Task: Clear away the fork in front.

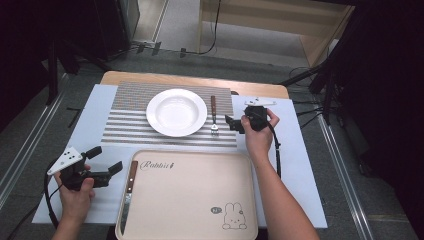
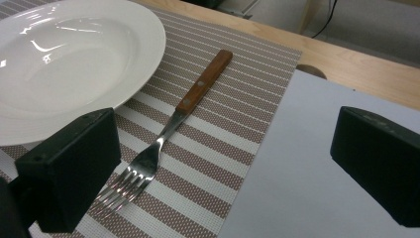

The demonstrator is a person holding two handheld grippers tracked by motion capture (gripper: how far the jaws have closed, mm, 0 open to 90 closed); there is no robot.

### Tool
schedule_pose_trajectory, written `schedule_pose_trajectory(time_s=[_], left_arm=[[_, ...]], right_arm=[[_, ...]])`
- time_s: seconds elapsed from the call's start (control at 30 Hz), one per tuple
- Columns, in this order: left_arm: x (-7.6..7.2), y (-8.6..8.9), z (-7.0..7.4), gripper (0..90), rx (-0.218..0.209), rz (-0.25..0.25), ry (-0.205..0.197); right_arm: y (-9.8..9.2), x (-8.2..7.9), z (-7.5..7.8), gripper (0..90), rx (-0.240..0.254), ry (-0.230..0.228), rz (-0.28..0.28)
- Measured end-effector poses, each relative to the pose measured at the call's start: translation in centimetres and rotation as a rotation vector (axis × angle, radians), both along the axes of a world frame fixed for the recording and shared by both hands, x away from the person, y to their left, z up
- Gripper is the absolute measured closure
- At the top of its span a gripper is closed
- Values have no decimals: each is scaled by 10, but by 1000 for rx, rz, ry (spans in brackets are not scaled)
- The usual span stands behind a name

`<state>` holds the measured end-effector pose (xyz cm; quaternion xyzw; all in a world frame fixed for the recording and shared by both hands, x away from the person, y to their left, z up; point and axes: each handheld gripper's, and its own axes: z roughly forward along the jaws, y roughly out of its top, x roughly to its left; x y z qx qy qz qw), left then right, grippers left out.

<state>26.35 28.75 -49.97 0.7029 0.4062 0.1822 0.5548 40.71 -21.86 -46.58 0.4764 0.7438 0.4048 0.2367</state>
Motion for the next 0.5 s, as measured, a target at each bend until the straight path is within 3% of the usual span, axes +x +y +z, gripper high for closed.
schedule_pose_trajectory(time_s=[0.27, 0.33, 0.5], left_arm=[[0, 0, 0, 0, -3, 0, -2], [0, 0, 0, 0, -4, 0, -2], [0, 1, 0, 0, -8, -3, -2]], right_arm=[[7, 18, -2, 0, -8, 67, -6], [11, 22, -3, 57, -14, 77, 6], [15, 34, -5, 57, -33, 104, -6]])
